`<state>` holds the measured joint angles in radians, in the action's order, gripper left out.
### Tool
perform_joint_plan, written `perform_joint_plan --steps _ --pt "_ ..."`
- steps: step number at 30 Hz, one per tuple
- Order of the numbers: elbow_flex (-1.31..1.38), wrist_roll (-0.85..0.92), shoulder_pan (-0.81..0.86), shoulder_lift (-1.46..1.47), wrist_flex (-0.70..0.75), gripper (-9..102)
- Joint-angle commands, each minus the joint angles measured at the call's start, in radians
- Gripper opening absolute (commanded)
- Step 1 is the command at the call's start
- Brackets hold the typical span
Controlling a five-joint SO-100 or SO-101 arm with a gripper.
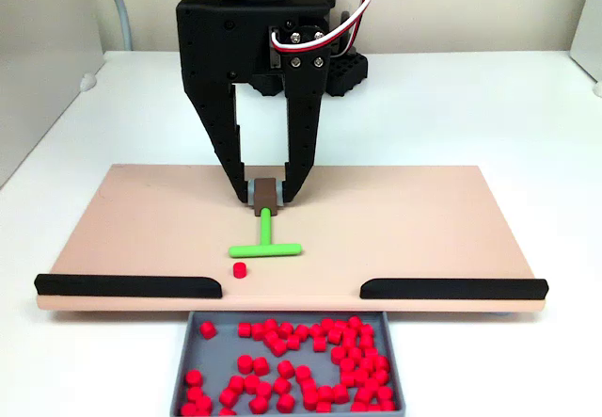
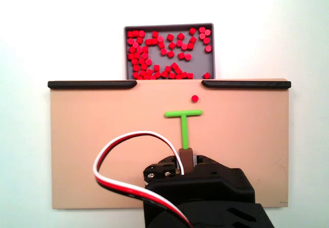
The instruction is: Push granules from bottom to the grey container
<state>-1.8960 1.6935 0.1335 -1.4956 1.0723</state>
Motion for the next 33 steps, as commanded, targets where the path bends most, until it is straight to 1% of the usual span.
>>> perform_joint_plan --steps 1,19,33 --pt "-0.008 -0.011 0.008 0.057 -0.006 0" --pt "0.014 0.000 0.018 0.061 -0.006 -1" --pt "0.069 -0.015 -0.011 0.094 -0.006 -1"
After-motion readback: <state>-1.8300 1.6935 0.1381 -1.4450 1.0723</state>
